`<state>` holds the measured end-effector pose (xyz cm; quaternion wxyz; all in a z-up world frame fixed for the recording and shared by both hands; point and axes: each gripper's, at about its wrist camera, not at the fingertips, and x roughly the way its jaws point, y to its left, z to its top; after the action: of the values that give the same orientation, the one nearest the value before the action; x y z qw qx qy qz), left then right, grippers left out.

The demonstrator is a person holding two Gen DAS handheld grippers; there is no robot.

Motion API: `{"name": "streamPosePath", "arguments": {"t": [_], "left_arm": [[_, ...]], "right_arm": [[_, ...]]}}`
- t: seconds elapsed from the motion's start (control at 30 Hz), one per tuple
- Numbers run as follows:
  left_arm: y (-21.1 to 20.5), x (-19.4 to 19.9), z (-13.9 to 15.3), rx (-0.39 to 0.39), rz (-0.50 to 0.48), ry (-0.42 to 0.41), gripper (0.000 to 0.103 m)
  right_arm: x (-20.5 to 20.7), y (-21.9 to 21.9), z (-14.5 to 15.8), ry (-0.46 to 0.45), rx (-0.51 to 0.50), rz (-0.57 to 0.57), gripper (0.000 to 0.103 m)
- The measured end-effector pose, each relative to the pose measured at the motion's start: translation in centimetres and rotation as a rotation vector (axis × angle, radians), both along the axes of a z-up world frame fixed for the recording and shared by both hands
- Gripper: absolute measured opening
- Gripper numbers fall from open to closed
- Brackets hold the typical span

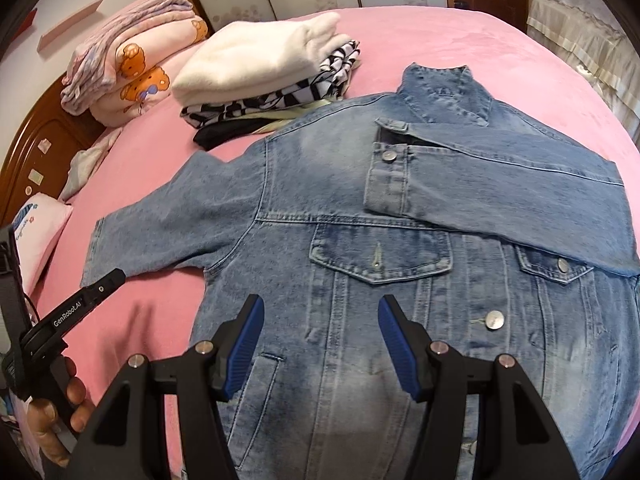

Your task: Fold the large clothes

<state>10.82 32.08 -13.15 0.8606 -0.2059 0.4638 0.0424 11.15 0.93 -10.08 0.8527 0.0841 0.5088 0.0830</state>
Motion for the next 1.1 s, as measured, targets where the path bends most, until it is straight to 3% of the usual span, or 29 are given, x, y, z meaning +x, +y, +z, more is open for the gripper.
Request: {"name": "streamPosePath", "arguments": {"t": [0.27,0.63,0.7,0.73,0.77,0.9,1.03,1.1], "left_arm": [[8.5,-0.3,-4.0,-0.124,0.192,0.028,0.041],[17.9,2.5,-7.4,-0.235,0.457,-0.012,0.041],[18.4,3.0,-7.6,-0.226,0.493,-0.017,0.032],[18.3,3.3,-7.4,-0.194,0.502,-0.013,0.015],[18.0,3.9,-7.2,-0.15,0.488,-0.005,0.006],[14.5,4.4,-4.2,0.006,0.431,-0.052,0.003],[8.6,4.8,0.6,0.038,0.299,-0.163,0.003],[3.9,4.7,3.5,0.034,0.168,-0.248,0.003]], "right_arm": [[1.0,2.4,-1.9,0.042,-0.026,0.036,0.059],[2.2,3.7,-4.0,0.079,-0.046,0.058,0.059],[2.3,3.5,-4.5,0.092,-0.045,0.053,0.059],[2.4,3.4,-4.7,0.097,-0.045,0.052,0.059],[2.4,3.3,-5.0,0.103,-0.046,0.05,0.059],[2.4,2.8,-5.5,0.116,-0.037,0.042,0.059],[2.3,1.7,-5.3,0.108,-0.021,0.022,0.059],[2.2,1.0,-5.1,0.105,-0.009,0.008,0.059]]}}
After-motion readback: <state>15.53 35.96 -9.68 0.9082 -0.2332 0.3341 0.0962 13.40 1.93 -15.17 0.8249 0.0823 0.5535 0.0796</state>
